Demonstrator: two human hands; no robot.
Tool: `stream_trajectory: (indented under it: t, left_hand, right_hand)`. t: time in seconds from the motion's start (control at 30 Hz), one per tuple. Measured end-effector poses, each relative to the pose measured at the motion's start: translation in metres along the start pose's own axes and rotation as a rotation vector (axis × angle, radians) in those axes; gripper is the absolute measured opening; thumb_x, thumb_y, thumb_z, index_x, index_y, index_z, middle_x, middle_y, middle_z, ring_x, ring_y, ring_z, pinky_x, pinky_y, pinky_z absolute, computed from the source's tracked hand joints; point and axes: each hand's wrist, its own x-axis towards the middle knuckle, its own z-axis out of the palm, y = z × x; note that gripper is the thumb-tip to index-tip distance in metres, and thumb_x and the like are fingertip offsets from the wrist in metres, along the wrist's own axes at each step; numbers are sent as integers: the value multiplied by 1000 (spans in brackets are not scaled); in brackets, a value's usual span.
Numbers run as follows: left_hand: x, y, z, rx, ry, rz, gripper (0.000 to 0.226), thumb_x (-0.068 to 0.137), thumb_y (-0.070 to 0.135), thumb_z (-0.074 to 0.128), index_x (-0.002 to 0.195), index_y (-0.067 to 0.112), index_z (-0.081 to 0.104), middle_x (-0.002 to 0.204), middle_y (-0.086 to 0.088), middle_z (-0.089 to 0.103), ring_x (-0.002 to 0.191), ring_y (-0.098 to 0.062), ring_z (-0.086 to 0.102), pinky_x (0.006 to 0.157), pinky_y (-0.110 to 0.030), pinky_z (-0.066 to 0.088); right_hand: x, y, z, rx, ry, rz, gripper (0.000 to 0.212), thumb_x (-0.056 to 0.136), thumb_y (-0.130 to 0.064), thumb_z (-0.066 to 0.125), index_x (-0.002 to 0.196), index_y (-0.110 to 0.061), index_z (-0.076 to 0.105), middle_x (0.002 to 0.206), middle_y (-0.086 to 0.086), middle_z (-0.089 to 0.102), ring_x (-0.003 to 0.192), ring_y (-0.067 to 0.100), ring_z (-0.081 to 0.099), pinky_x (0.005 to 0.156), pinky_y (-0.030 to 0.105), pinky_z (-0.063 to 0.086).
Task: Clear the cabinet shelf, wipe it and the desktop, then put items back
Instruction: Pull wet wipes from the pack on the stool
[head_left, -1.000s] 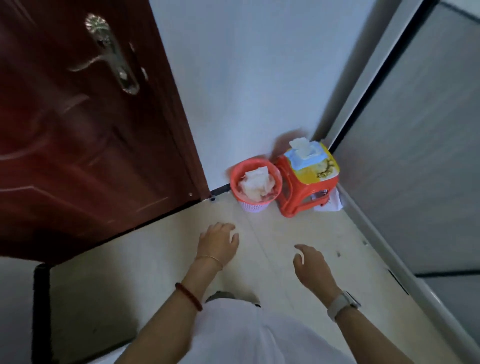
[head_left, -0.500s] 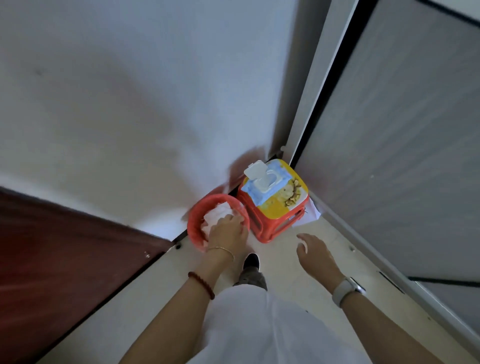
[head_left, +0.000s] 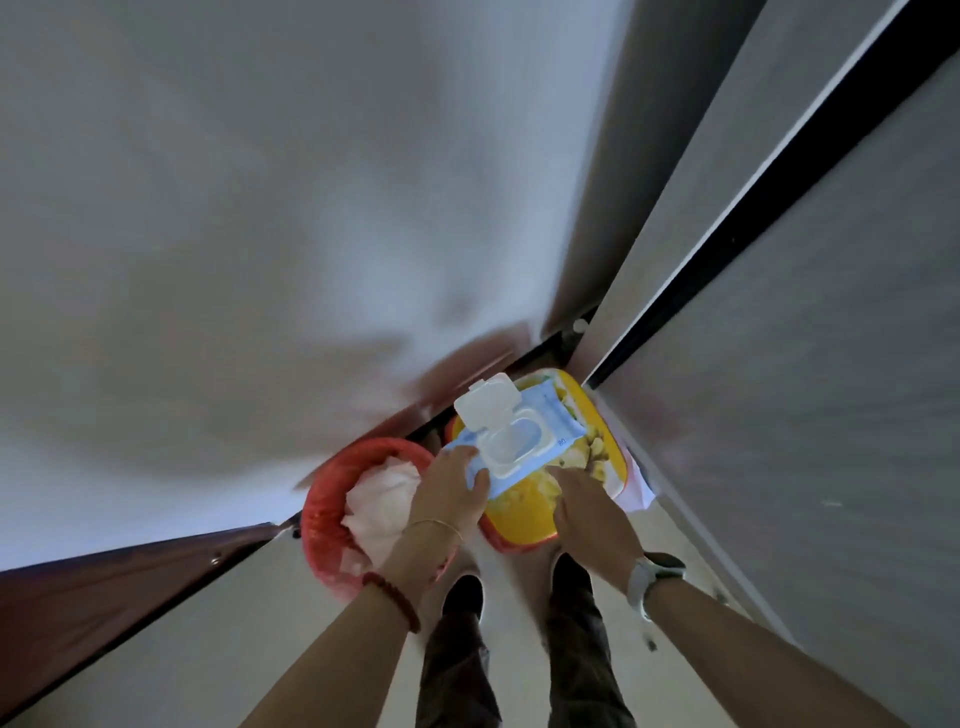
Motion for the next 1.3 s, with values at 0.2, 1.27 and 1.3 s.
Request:
stream_trajectory:
  t: [0.2,1.27,1.3]
  left_hand:
    - [72,-7,72,-44,116,-208,30,89,35,52,112,17,60,113,0,63,106,-18,56,89,-28,38]
    - [121,-64,102,-63,319,-398,20,86,31,55,92,21,71,106,-3,65,107,-24,51,89,-36,32]
    - [120,-65,103,-59,320,-394,20,87,31,55,93,20,71,108,-4,63,108,-23,50,90,-37,32]
  right_hand:
    - [78,56,46,23,49,-80,41,87,0,46,127,-9,53,118,18,58,107,35,56,83,44,50]
    - [157,72,113,-542,363,-278,21,79,-20,43,60,-16,52,63,2,52,57,22,50,52,30,29]
    - [157,75,115,-541,362,-330,19,78,-16,44,61,-15,52,64,3,52,57,23,51,51,31,32]
